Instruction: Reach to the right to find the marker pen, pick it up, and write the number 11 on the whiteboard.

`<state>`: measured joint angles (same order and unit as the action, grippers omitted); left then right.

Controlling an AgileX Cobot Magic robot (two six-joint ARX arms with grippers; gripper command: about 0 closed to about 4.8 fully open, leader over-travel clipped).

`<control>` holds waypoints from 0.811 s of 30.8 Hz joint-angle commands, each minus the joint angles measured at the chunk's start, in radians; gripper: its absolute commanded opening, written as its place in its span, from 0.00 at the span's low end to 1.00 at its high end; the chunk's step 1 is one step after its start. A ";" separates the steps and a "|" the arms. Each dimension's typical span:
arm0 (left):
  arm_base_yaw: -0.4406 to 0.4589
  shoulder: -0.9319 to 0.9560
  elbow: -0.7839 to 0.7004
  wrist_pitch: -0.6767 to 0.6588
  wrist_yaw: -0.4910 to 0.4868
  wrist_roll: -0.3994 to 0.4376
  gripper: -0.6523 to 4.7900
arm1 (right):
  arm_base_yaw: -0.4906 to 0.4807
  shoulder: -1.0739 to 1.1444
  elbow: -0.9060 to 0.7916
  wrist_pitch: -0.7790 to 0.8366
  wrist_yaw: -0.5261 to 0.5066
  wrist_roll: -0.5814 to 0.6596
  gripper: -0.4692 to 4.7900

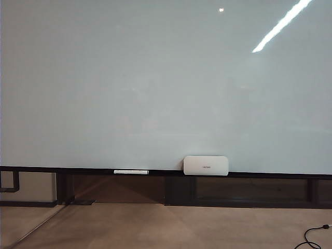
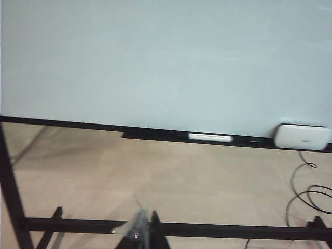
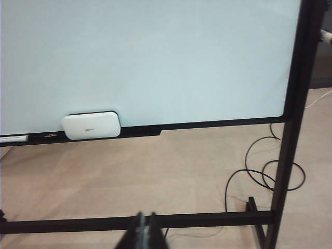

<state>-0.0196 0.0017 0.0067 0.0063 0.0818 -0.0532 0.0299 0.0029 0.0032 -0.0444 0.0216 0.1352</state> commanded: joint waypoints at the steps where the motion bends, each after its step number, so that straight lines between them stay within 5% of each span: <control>1: 0.000 0.001 0.002 0.032 0.010 0.005 0.11 | 0.000 0.001 0.000 0.011 0.041 0.019 0.09; 8: 0.000 0.001 0.002 0.013 0.026 -0.011 0.11 | 0.000 0.001 0.000 0.003 0.047 0.048 0.09; 25: 0.000 0.001 0.002 0.085 0.478 -0.090 0.11 | 0.000 0.001 0.000 0.044 0.055 0.060 0.09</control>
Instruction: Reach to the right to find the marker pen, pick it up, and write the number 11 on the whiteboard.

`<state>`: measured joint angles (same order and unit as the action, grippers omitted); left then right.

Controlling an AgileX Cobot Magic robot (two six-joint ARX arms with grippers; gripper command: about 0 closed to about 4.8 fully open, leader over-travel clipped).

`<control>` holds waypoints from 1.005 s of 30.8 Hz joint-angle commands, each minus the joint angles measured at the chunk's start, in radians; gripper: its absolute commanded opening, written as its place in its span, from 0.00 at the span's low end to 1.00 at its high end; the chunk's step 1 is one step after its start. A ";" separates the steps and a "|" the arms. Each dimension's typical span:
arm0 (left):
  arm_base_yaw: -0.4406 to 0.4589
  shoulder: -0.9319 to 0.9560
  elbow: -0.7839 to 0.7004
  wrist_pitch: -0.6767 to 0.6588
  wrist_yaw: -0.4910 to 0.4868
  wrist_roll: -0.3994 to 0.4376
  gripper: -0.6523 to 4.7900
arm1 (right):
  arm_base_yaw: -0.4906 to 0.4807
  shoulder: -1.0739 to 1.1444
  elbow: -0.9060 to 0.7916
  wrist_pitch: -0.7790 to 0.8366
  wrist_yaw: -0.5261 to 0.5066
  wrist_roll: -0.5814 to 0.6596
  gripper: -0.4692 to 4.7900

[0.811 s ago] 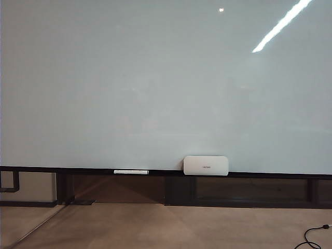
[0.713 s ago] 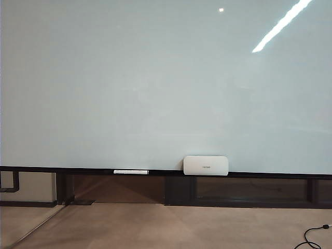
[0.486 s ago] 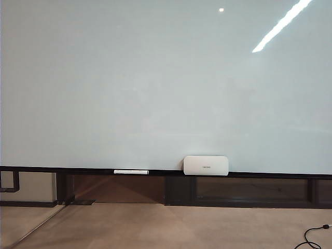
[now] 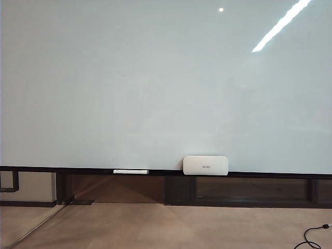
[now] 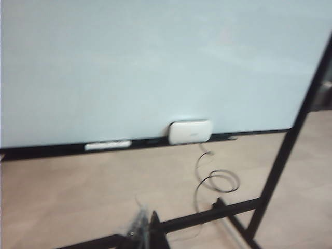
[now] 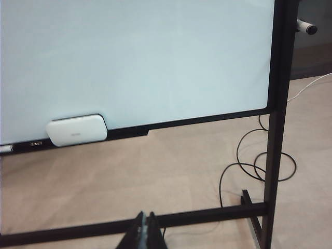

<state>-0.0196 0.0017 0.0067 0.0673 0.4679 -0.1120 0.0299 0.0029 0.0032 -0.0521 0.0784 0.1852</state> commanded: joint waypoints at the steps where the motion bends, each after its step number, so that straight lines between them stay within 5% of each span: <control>1: -0.001 0.001 0.002 0.025 0.132 -0.040 0.11 | 0.000 0.001 0.000 0.060 -0.002 0.011 0.09; 4: -0.001 0.001 0.003 0.026 0.230 -0.080 0.11 | 0.000 0.001 0.000 0.103 0.037 0.051 0.09; 15: -0.048 0.017 0.003 0.031 0.226 -0.067 0.11 | 0.000 0.001 0.006 0.140 0.058 0.095 0.09; 31: -0.106 0.507 0.135 0.253 0.180 0.030 0.11 | 0.001 0.167 0.163 0.200 0.076 0.044 0.09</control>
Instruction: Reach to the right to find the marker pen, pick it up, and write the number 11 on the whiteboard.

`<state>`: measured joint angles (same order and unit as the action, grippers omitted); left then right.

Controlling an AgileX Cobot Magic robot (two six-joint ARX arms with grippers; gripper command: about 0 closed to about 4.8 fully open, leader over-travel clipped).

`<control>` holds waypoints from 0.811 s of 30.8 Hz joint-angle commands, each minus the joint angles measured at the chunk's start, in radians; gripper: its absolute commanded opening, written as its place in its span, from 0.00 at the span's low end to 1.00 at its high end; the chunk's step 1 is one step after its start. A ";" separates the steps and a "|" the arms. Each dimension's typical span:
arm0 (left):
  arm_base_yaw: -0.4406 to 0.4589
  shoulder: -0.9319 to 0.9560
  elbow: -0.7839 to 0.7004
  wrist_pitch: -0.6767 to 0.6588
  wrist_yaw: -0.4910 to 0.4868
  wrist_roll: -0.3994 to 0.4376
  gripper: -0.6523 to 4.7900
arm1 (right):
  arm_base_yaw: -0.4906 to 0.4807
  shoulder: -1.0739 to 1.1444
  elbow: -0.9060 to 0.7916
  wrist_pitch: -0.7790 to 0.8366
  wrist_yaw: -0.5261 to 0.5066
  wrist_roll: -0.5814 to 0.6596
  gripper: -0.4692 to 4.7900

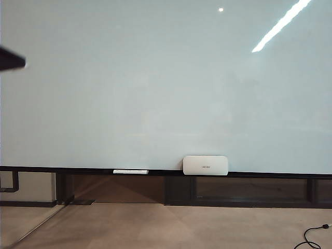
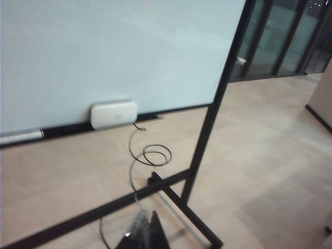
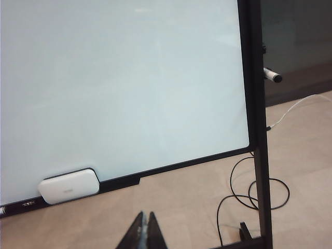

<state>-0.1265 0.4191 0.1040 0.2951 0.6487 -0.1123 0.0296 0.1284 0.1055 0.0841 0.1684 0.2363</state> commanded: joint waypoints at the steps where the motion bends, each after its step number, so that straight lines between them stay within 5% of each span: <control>1: 0.000 0.132 0.050 0.044 0.000 0.030 0.11 | 0.002 0.067 0.081 0.066 -0.009 -0.026 0.09; 10: -0.093 0.330 0.082 0.193 -0.061 0.053 0.11 | -0.040 0.507 0.250 0.311 0.079 -0.119 0.09; 19: -0.091 0.330 0.082 0.215 -0.062 0.052 0.11 | -0.281 0.906 0.434 0.394 -0.189 -0.138 0.13; 25: -0.090 0.330 0.082 0.215 -0.062 0.056 0.11 | -0.402 1.030 0.434 0.506 -0.264 -0.132 0.13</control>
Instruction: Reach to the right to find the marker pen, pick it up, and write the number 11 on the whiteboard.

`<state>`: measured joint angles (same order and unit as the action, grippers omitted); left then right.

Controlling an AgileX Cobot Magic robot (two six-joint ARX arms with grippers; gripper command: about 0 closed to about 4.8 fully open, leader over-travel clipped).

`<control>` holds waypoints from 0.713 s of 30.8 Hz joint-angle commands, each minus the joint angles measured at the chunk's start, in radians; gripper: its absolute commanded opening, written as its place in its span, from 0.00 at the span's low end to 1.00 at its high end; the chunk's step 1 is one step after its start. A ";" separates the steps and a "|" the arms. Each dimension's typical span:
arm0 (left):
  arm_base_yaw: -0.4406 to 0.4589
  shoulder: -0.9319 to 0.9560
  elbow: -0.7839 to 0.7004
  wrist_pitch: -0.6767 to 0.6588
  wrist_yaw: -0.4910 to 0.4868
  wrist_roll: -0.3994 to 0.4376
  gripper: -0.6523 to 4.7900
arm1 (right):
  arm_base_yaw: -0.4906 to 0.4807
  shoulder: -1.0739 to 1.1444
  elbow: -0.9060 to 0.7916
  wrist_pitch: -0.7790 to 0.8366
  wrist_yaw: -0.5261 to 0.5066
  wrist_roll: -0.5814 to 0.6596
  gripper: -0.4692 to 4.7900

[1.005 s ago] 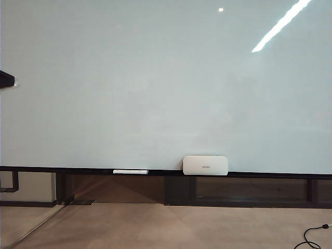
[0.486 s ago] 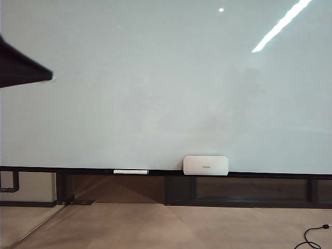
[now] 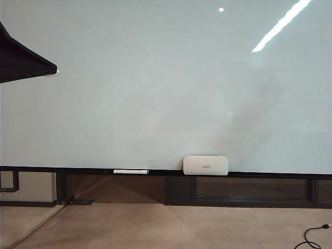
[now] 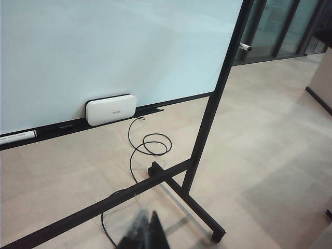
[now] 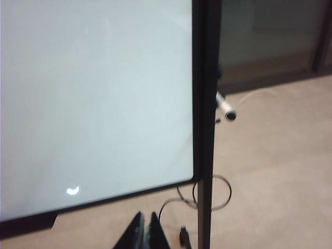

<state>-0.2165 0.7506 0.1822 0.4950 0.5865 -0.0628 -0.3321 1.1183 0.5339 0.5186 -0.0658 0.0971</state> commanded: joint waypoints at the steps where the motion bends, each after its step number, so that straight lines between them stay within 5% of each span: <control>1: 0.000 -0.002 0.004 0.015 0.000 0.006 0.11 | -0.056 0.057 0.005 0.084 -0.047 0.007 0.13; 8: -0.001 -0.002 0.004 0.016 0.000 0.006 0.11 | -0.092 0.148 0.005 0.141 -0.068 0.010 0.19; 14: -0.001 -0.002 0.003 0.016 0.000 0.011 0.11 | -0.089 0.245 0.005 0.303 -0.063 0.007 0.39; 22: -0.001 -0.001 0.003 0.014 -0.005 0.039 0.11 | -0.090 0.406 0.056 0.470 -0.034 -0.053 0.45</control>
<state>-0.2165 0.7509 0.1822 0.4973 0.5823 -0.0349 -0.4210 1.4952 0.5674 0.9333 -0.1055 0.0826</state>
